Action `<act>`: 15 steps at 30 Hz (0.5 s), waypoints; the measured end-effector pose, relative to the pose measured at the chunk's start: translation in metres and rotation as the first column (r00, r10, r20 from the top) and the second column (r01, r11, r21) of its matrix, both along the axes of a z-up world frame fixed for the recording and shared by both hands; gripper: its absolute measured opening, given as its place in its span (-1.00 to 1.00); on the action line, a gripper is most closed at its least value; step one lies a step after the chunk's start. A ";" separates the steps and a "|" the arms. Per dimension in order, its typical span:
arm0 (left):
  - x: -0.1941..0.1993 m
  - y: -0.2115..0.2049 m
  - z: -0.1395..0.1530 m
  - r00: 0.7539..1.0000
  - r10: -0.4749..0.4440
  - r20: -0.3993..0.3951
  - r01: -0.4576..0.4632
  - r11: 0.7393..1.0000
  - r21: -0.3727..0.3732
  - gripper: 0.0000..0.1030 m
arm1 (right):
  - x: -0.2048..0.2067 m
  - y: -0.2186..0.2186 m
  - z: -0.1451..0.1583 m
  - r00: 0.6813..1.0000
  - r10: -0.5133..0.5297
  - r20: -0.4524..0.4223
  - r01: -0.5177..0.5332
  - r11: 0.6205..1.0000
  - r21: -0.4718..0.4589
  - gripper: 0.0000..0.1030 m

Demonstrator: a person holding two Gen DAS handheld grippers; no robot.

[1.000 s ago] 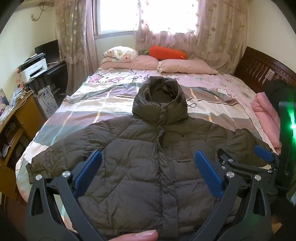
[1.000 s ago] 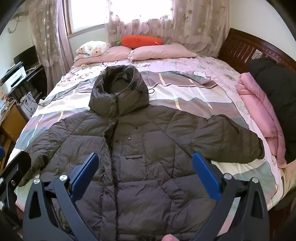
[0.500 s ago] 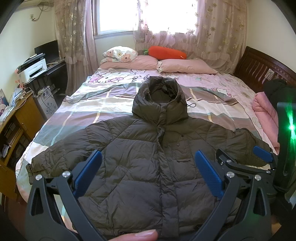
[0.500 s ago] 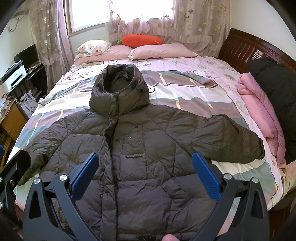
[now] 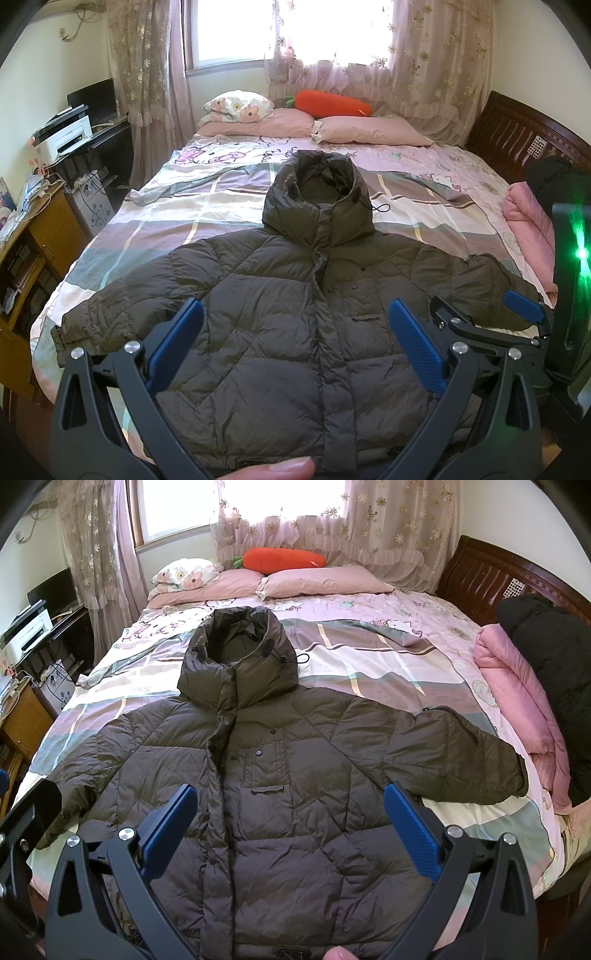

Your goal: Fold large clothes

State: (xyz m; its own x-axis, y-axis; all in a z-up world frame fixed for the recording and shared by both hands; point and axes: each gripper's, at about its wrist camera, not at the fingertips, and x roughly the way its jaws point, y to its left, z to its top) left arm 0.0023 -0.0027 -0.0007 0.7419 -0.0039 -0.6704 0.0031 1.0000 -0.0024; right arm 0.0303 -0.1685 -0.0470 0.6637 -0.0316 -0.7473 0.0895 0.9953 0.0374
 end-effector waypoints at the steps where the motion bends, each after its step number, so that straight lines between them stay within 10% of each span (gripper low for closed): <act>1: 0.000 0.000 0.000 1.000 0.000 0.000 0.000 1.000 0.000 0.96 | 0.000 0.000 0.000 1.000 0.000 -0.001 0.000 1.000 0.000 0.96; 15: -0.002 -0.002 -0.005 1.000 0.001 -0.001 -0.001 1.000 0.000 0.96 | -0.001 0.005 -0.005 1.000 0.000 -0.004 0.000 1.000 0.000 0.96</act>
